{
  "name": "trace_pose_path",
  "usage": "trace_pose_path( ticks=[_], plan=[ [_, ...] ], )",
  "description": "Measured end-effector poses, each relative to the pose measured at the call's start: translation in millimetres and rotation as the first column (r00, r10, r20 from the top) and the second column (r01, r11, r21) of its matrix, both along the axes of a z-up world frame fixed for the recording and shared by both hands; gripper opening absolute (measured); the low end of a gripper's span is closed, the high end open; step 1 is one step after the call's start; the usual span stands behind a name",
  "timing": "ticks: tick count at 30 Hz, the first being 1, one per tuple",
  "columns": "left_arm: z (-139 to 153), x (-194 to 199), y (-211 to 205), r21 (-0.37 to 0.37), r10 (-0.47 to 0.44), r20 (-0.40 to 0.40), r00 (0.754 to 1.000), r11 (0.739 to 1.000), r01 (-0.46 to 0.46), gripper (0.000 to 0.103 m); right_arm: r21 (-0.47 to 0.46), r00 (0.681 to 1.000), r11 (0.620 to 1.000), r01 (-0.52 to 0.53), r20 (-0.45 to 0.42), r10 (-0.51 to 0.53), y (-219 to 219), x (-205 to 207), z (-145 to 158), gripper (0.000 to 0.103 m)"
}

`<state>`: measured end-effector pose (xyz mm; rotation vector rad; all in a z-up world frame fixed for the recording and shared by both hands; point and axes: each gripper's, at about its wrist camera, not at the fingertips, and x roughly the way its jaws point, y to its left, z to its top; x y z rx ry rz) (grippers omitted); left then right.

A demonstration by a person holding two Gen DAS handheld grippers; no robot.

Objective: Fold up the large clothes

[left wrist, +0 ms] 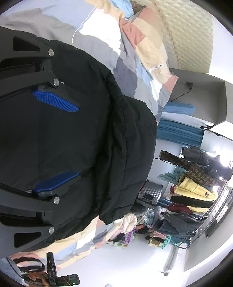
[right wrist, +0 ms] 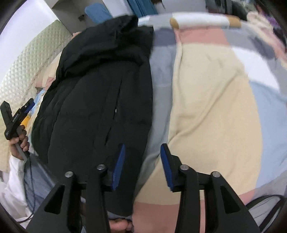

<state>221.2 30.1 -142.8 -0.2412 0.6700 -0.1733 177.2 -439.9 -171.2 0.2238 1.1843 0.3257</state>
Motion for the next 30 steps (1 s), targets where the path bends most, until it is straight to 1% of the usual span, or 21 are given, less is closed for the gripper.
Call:
trace_pose_path(
  ticks=[1, 2, 5, 7, 8, 9, 10, 11, 15, 17, 18, 21, 24, 25, 27, 30],
  plan=[
    [-0.6, 0.1, -0.2, 0.001, 0.001, -0.003, 1.0, 1.0, -0.001, 0.069, 0.029, 0.999, 0.999, -0.019, -0.035, 0.02, 1.7, 2.2, -8.9, 0.061],
    [-1.1, 0.5, 0.3, -0.004, 0.001, -0.007, 1.0, 1.0, -0.001, 0.069, 0.045, 0.998, 0.998, -0.032, -0.055, 0.035, 1.6, 2.8, -14.7, 0.064],
    [-2.4, 2.1, 3.4, -0.034, 0.002, -0.017, 1.0, 0.999, -0.003, 0.069, 0.132, 0.99, 0.99, -0.056, -0.123, 0.073, 8.9, 9.0, -33.1, 0.064],
    [-3.2, 4.0, 5.3, -0.048, 0.008, -0.025, 1.0, 0.999, -0.009, 0.069, 0.203, 0.978, 0.976, -0.08, -0.171, 0.116, 16.9, 14.4, -44.5, 0.064],
    [-3.7, 5.0, 6.2, -0.053, 0.012, -0.029, 1.0, 0.999, -0.013, 0.069, 0.214, 0.975, 0.972, -0.098, -0.177, 0.137, 22.8, 14.5, -46.4, 0.065],
    [-4.7, 6.4, 6.9, -0.057, 0.016, -0.034, 0.999, 0.998, -0.018, 0.069, 0.22, 0.97, 0.968, -0.12, -0.182, 0.162, 28.8, 16.0, -48.3, 0.07],
    [-5.8, 7.9, 7.7, -0.059, 0.021, -0.039, 0.999, 0.998, -0.023, 0.069, 0.219, 0.964, 0.965, -0.141, -0.189, 0.184, 33.7, 18.1, -50.1, 0.078],
    [-6.8, 9.4, 8.3, -0.06, 0.025, -0.044, 0.999, 0.998, -0.028, 0.069, 0.214, 0.961, 0.965, -0.152, -0.198, 0.195, 37.3, 19.0, -52.1, 0.081],
    [-12.7, 15.1, 13.0, -0.092, 0.032, -0.073, 0.997, 0.995, -0.038, 0.069, 0.24, 0.943, 0.959, -0.153, -0.256, 0.214, 48.7, 23.7, -68.5, 0.084],
    [-15.2, 17.2, 15.5, -0.109, 0.033, -0.084, 0.996, 0.993, -0.042, 0.069, 0.273, 0.931, 0.957, -0.102, -0.312, 0.188, 53.1, 26.9, -76.4, 0.087],
    [-16.1, 18.1, 16.5, -0.115, 0.035, -0.088, 0.996, 0.992, -0.045, 0.069, 0.281, 0.925, 0.955, -0.097, -0.328, 0.19, 57.6, 25.6, -75.2, 0.089],
    [-16.8, 18.6, 17.4, -0.12, 0.032, -0.094, 0.995, 0.992, -0.044, 0.069, 0.27, 0.927, 0.947, -0.175, -0.279, 0.251, 82.3, 20.8, -51.5, 0.089],
    [-16.6, 18.6, 18.0, -0.127, 0.03, -0.092, 0.995, 0.991, -0.041, 0.069, 0.285, 0.94, 0.937, -0.203, -0.21, 0.268, 98.0, 20.4, -19.2, 0.089],
    [-16.8, 18.5, 18.9, -0.133, 0.029, -0.092, 0.995, 0.99, -0.041, 0.069, 0.304, 0.949, 0.93, -0.204, -0.17, 0.264, 103.6, 18.7, -2.4, 0.089],
    [-16.9, 18.0, 21.1, -0.145, 0.028, -0.092, 0.995, 0.989, -0.041, 0.069, 0.343, 0.964, 0.919, -0.197, -0.104, 0.245, 102.9, 17.0, 20.5, 0.089],
    [-18.8, 16.0, 27.6, -0.178, 0.017, -0.099, 0.995, 0.983, -0.034, 0.069, 0.388, 0.98, 0.905, -0.174, -0.026, 0.199, 103.0, 7.1, 43.3, 0.089]
  ],
)
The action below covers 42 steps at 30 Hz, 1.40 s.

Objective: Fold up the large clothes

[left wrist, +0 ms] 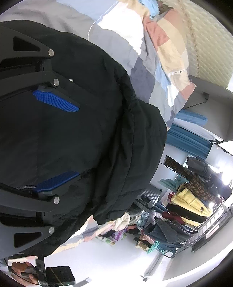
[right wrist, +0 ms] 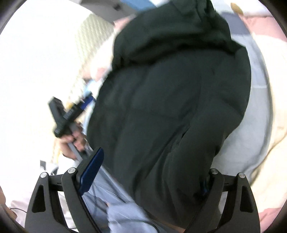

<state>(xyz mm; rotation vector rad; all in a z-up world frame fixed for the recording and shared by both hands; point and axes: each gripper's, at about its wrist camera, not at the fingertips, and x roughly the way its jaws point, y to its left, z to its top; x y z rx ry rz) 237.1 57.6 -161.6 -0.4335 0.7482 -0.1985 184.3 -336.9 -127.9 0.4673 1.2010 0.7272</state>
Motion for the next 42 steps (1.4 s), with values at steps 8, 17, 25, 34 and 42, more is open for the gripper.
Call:
trace_pose_path(
  ticks=[8, 17, 25, 34, 42],
  plan=[
    [-0.8, -9.4, 3.7, -0.058, -0.009, -0.015, 1.0, 0.998, 0.009, 0.069, 0.116, 0.961, 0.954, 0.278, -0.047, -0.274, -21.7, -16.8, -7.4, 0.089],
    [9.4, -38.3, 13.2, 0.055, 0.001, -0.023, 1.0, 0.998, 0.0, 0.069, -0.204, 0.866, 0.898, 0.389, -0.252, -0.432, -33.3, -9.9, -84.1, 0.089],
    [19.9, -40.9, 49.6, -0.01, 0.009, -0.143, 0.99, 1.0, -0.011, 0.069, -0.053, 0.947, 0.954, 0.295, -0.118, -0.3, -14.6, -19.7, -46.7, 0.074],
    [-10.3, -34.2, 104.9, -0.07, 0.029, -0.418, 0.908, 0.995, -0.064, 0.069, 0.105, 0.925, 0.92, 0.377, -0.007, -0.379, -41.8, -25.6, -26.2, 0.009],
    [-52.3, -31.8, 138.3, -0.078, 0.12, -0.561, 0.819, 0.978, -0.196, 0.07, 0.091, 0.916, 0.912, 0.401, -0.03, -0.4, -50.5, -27.3, -28.3, 0.01]
  ],
)
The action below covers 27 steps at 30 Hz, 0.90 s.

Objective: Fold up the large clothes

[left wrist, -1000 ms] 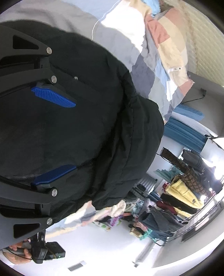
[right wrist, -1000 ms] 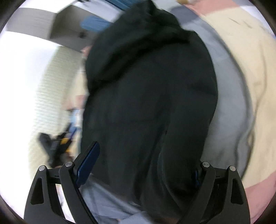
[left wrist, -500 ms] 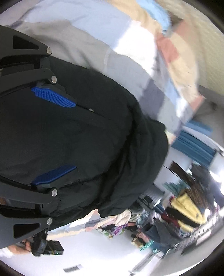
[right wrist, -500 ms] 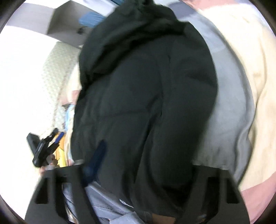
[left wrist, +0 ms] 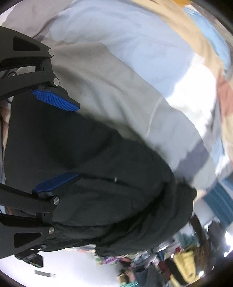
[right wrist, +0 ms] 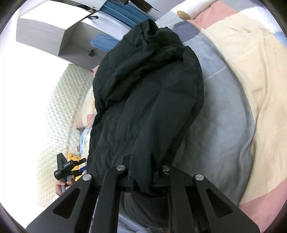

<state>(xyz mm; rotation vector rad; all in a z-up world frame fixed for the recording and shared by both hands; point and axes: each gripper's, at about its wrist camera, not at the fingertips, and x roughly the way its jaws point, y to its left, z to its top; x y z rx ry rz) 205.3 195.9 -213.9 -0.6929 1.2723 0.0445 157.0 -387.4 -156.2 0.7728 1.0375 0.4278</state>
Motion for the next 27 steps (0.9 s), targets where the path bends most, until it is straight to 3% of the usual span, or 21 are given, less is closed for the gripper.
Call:
trace_pose_path(
  ticks=[6, 9, 14, 18, 21, 22, 24, 27],
  plan=[
    [-29.2, 13.7, 0.1, -0.041, 0.024, -0.09, 0.996, 0.999, -0.027, 0.073, 0.034, 0.996, 0.998, 0.048, -0.081, -0.045, -3.3, 2.7, -16.5, 0.013],
    [-36.9, 19.2, 0.6, -0.061, 0.026, -0.099, 0.995, 0.998, -0.033, 0.077, 0.03, 0.99, 0.997, 0.065, -0.126, -0.061, -4.7, 3.7, -26.0, 0.014],
    [-21.2, 15.2, -3.3, -0.226, -0.029, 0.055, 0.998, 0.973, 0.041, 0.077, 0.1, 0.978, 0.99, 0.097, -0.197, -0.076, -11.4, 6.9, -41.8, 0.019],
    [3.4, 9.4, -14.7, -0.391, -0.083, 0.232, 0.969, 0.904, 0.171, 0.077, 0.149, 0.976, 0.983, 0.109, -0.203, -0.078, -14.6, 6.1, -44.5, 0.022],
    [14.8, 6.8, -19.3, -0.428, -0.092, 0.295, 0.951, 0.877, 0.217, 0.078, 0.169, 0.984, 0.981, 0.09, -0.169, -0.061, -10.3, 5.8, -39.1, 0.043],
    [13.4, 7.5, -18.4, -0.427, -0.09, 0.287, 0.954, 0.879, 0.212, 0.078, 0.177, 0.986, 0.981, 0.082, -0.158, -0.054, -9.1, 5.7, -36.5, 0.055],
    [2.1, 12.6, -17.7, -0.419, -0.085, 0.209, 0.974, 0.892, 0.168, 0.078, 0.177, 0.99, 0.983, 0.054, -0.139, -0.03, -3.3, 6.5, -33.0, 0.067],
    [-19.0, 18.7, -21.3, -0.38, -0.073, 0.076, 0.994, 0.92, 0.097, 0.078, 0.112, 0.985, 0.993, 0.035, -0.173, -0.015, 4.0, 7.8, -37.1, 0.075]
  ],
)
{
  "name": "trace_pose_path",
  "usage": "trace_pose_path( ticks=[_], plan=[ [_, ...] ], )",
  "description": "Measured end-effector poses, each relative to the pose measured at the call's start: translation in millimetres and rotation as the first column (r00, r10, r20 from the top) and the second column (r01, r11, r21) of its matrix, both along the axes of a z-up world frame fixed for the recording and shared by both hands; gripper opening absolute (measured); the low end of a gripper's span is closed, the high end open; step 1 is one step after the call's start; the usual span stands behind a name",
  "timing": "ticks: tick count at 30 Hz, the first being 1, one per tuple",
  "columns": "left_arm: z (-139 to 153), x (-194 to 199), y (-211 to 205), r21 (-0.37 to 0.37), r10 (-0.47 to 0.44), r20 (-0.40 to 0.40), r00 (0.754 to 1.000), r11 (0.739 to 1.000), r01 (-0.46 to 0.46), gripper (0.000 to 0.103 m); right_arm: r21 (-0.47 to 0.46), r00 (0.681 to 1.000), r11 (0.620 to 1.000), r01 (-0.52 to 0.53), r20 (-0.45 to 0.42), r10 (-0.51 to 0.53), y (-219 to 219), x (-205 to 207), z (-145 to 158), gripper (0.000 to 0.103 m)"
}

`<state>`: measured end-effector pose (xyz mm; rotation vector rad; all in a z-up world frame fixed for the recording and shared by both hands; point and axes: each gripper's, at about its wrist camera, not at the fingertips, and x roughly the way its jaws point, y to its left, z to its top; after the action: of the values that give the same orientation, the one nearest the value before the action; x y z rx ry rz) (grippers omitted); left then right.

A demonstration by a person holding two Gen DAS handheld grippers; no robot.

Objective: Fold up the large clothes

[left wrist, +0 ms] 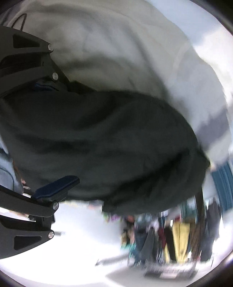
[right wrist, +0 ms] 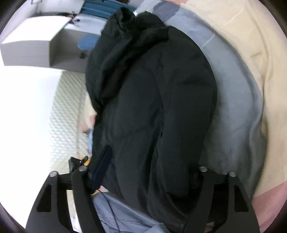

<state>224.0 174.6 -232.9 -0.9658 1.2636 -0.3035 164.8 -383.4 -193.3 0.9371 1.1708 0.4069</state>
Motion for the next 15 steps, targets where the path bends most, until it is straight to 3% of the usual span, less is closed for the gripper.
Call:
trace_pose_path(
  ticks=[3, 5, 9, 12, 15],
  plan=[
    [-11.6, 2.6, 0.0, 0.061, -0.001, -0.066, 0.998, 0.998, 0.005, 0.078, -0.071, 0.997, 0.997, 0.024, -0.074, -0.029, 1.4, 1.2, -12.7, 0.08],
    [-15.3, -2.0, 6.4, 0.06, 0.021, -0.074, 0.997, 0.998, -0.016, 0.078, -0.134, 0.988, 0.99, 0.031, -0.143, -0.05, 0.7, 1.4, -21.7, 0.08],
    [-15.8, -4.2, 5.4, 0.054, -0.023, -0.062, 0.998, 0.998, 0.027, 0.078, -0.202, 0.978, 0.979, -0.004, -0.204, -0.039, 5.9, 6.5, -30.8, 0.081],
    [-8.2, -5.0, 0.4, 0.031, -0.055, -0.018, 0.998, 0.998, 0.056, 0.078, -0.18, 0.982, 0.983, -0.045, -0.187, 0.011, 13.5, 10.5, -28.9, 0.083],
    [0.0, -6.5, -6.1, -0.002, -0.082, 0.039, 0.996, 0.997, 0.082, 0.078, -0.114, 0.995, 0.993, -0.04, -0.094, 0.03, 16.3, 9.8, -15.9, 0.084]
  ],
)
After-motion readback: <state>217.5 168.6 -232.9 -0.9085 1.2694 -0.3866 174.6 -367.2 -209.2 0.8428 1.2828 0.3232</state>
